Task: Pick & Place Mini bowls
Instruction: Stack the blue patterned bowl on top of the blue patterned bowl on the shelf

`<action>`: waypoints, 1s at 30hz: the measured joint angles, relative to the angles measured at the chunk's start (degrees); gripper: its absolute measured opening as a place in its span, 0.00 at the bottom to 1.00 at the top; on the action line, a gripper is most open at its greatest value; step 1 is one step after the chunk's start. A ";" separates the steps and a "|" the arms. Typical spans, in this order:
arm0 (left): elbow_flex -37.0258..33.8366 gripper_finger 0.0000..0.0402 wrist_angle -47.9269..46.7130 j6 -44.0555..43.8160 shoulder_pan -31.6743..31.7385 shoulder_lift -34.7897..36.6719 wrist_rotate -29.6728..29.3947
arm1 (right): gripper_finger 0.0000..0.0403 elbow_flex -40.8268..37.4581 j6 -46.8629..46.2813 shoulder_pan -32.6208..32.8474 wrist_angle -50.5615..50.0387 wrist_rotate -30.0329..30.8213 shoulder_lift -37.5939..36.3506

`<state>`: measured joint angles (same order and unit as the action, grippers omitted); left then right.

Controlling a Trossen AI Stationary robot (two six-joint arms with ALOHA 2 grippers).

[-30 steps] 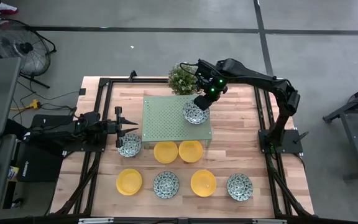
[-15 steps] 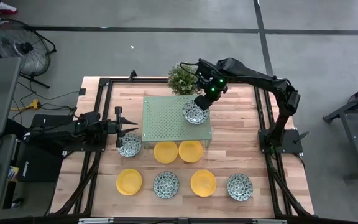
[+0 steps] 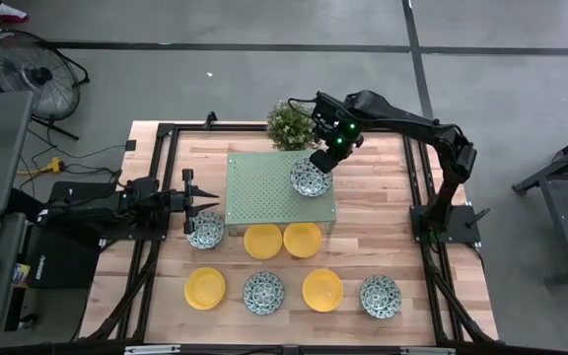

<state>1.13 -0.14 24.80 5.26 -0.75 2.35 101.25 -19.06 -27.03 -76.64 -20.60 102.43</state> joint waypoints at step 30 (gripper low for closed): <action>0.02 0.20 0.00 0.00 0.00 0.00 0.02 | 0.44 15.33 4.15 0.58 -13.48 4.25 -7.73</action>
<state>1.14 -0.14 24.80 5.26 -0.75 2.37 116.58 -14.91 -26.44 -90.13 -16.36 94.70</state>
